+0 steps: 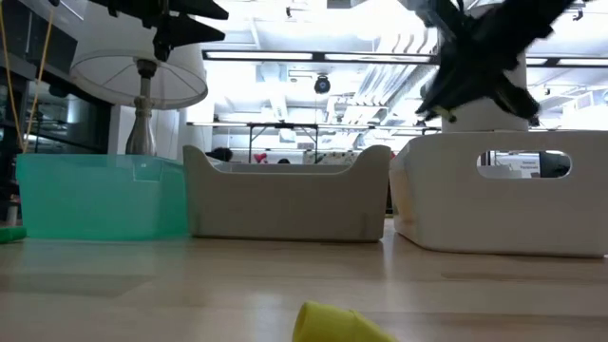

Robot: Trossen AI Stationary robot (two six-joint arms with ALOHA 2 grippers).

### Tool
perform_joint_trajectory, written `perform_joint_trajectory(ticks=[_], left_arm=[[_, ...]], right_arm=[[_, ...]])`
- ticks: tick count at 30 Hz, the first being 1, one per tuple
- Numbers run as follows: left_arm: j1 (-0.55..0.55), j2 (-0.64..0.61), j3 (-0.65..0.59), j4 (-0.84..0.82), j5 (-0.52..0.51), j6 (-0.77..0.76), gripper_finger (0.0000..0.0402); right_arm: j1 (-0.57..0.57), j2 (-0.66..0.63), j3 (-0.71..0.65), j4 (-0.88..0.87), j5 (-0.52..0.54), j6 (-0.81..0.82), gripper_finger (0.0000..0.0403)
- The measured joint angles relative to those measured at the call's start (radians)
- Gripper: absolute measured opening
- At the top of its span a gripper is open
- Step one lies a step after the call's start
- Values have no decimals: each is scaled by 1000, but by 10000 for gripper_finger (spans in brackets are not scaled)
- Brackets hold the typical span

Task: Sort crayons
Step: Put the green crayon into the white bin

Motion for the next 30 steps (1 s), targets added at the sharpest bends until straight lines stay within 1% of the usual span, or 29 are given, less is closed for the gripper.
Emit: perform_joint_trajectory(ticks=[4, 6, 9, 14, 18, 21, 30], left_arm=[[0, 0, 0, 0, 0, 0, 172], [0, 0, 0, 1, 0, 0, 172], [0, 0, 0, 4, 0, -5, 172], [0, 0, 0, 31, 1, -36, 172], [0, 0, 0, 51, 1, -43, 172], [0, 0, 0, 52, 1, -60, 172], [0, 0, 0, 53, 1, -62, 172]], right_arm=[[57, 19, -59, 89, -26, 138, 5], [80, 42, -62, 98, -46, 172, 5], [97, 93, -49, 101, -102, 211, 5], [97, 209, -31, 105, -209, 269, 5], [81, 283, -30, 101, -267, 317, 11], [69, 302, -30, 102, -274, 332, 17], [51, 303, -29, 97, -295, 329, 20]])
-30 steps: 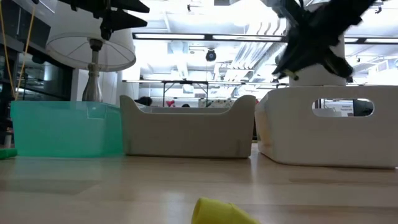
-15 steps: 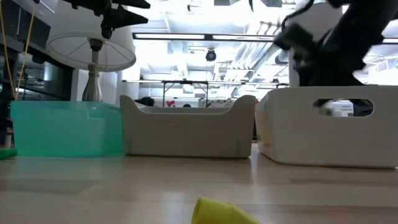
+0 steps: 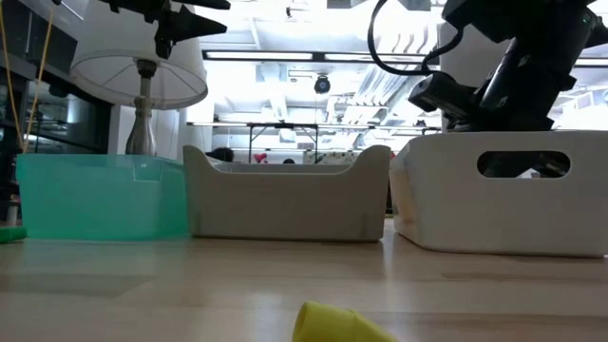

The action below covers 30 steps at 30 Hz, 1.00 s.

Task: Sort crayons
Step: Put the green crayon into the white bin

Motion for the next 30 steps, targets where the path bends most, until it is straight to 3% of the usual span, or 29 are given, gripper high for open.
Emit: perform_joint_trajectory(ticks=[15, 23, 30], left_arm=[[0, 0, 0, -1, 0, 0, 172], [0, 0, 0, -2, 0, 1, 172], [0, 0, 0, -3, 0, 1, 172]], right_arm=[[0, -34, 0, -23, -1, -49, 27], [0, -112, 0, -88, -1, -79, 124], [-6, -134, 1, -18, 4, -153, 193]])
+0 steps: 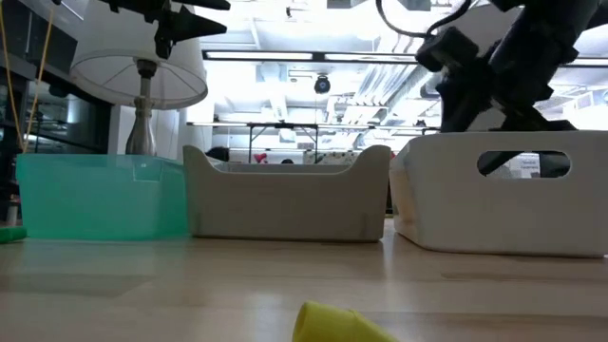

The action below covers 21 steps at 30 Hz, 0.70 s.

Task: Sort crayons
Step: Put the green crayon into the white bin

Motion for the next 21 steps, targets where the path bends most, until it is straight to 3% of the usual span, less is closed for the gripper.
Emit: perform_joint_trajectory(ticks=[4, 7, 10, 13, 17, 21], left_arm=[[0, 0, 0, 0, 0, 0, 172], [0, 0, 0, 1, 0, 0, 172], [0, 0, 0, 5, 0, 0, 172], [0, 0, 0, 30, 29, 0, 172], [0, 0, 0, 123, 122, 23, 172], [0, 0, 0, 219, 224, 56, 172]], right_arm=[[-7, -51, 5, 49, -4, -95, 197], [-13, -119, 38, 65, 73, -231, 196], [-29, -190, 89, 122, 207, -444, 196], [-63, -232, 135, 230, 263, -710, 196], [-120, -235, 192, 402, 221, -1034, 196], [-171, -204, 239, 520, 127, -1255, 196]])
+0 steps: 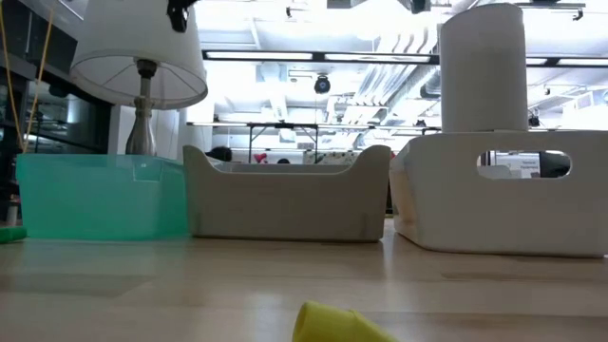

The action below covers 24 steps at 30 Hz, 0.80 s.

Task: Sort crayons
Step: Put the green crayon into the white bin

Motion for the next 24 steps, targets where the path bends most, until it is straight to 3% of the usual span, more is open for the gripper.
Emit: perform_joint_trajectory(ticks=[6, 24], left_arm=[[0, 0, 0, 26, 38, 5, 172], [0, 0, 0, 19, 24, 7, 172]], right_arm=[[-26, 52, 26, 29, -64, -211, 196], [-26, 60, 25, 29, -67, -207, 196]])
